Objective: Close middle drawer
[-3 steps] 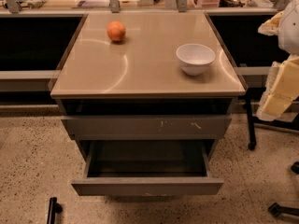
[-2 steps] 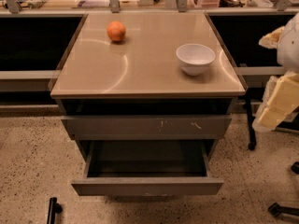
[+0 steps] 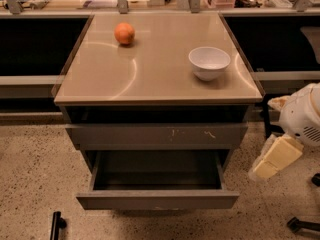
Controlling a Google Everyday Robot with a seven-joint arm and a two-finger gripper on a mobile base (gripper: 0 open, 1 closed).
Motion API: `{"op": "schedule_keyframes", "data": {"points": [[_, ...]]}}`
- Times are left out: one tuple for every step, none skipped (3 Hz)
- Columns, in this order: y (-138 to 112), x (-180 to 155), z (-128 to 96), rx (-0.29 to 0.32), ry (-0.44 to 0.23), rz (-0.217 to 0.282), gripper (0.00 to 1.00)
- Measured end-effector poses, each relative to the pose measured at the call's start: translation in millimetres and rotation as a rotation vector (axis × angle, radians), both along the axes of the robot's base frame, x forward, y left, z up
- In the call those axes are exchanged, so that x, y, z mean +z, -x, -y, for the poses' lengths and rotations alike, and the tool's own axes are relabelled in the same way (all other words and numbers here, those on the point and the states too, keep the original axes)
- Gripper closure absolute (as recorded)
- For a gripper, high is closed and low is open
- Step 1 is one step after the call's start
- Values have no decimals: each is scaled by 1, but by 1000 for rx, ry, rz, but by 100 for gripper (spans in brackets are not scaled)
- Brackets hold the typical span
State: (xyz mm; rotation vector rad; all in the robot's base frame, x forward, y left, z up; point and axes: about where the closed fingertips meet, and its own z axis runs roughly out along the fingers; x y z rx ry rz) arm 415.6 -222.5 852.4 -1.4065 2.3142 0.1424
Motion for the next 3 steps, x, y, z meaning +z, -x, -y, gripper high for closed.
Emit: {"op": "schedule_keyframes", "data": {"points": [[1, -4, 0, -2, -1, -4, 0], [13, -23, -6, 44, 12, -15, 0], [34, -99, -16, -1, -102, -125, 0]]}}
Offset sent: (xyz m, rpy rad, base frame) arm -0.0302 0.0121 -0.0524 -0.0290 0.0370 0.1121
